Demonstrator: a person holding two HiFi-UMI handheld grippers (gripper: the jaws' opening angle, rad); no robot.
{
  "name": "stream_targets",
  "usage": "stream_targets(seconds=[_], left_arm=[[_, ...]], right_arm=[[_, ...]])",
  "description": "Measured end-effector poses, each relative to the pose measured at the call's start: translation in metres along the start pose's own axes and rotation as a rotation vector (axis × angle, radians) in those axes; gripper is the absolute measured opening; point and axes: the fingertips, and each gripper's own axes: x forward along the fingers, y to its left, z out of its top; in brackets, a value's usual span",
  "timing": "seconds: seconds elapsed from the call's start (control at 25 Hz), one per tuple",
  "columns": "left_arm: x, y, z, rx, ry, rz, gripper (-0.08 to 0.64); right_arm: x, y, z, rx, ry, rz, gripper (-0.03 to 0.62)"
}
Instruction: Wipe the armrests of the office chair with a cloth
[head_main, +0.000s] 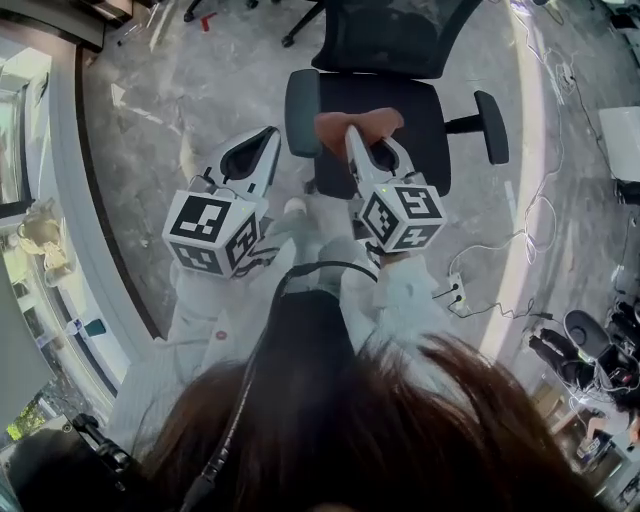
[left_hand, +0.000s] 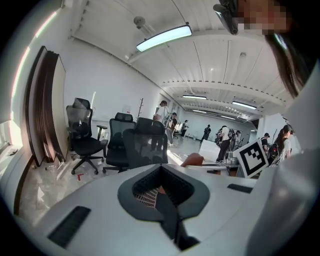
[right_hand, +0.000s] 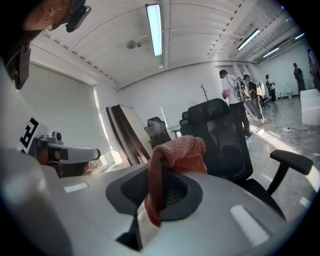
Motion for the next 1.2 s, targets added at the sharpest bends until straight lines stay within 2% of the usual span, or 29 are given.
stream_targets(seconds=[0.32,0.48,0.64,0.76,0.88,1.0,1.08,1.2], left_arm=[[0.048,0.053,-0.010,-0.056,0.070,-0.022,0.003],[0.058,0.061,-0.032,-0.109,0.108,-0.031,0.003],[0.057,0.069,-0.055,-0.154,0.143,-0.008,0.003],[0.056,0.078,-0.069,-0.171,0.171,-0.001,0.003],[0.060,0.083,-0.076,-0.178,0.177,-0.003,0.003],[0.063,0.083,-0.079,-0.189,0.177,-0.002,0.003],[0.065,0.080,-0.079,-0.193,0.177,-0.011,0.003],[0.068,0.075,-0.075,-0.190,0.163,-0.026,0.003]], right_arm=[[0.107,-0.020,-0.008,0.020,0.082,0.012,0.037],[0.164,-0.037,-0.017,0.018,0.135,0.019,0.037],[0.218,-0.050,-0.022,-0.001,0.162,0.025,0.037],[0.258,-0.064,-0.054,0.048,0.292,0.018,0.037],[0.275,-0.081,-0.099,0.089,0.504,-0.013,0.037],[0.262,-0.095,-0.136,0.024,0.678,-0.037,0.037],[0.250,-0.100,-0.147,-0.023,0.712,-0.041,0.038],[0.239,-0.096,-0.153,-0.037,0.724,-0.023,0.037]])
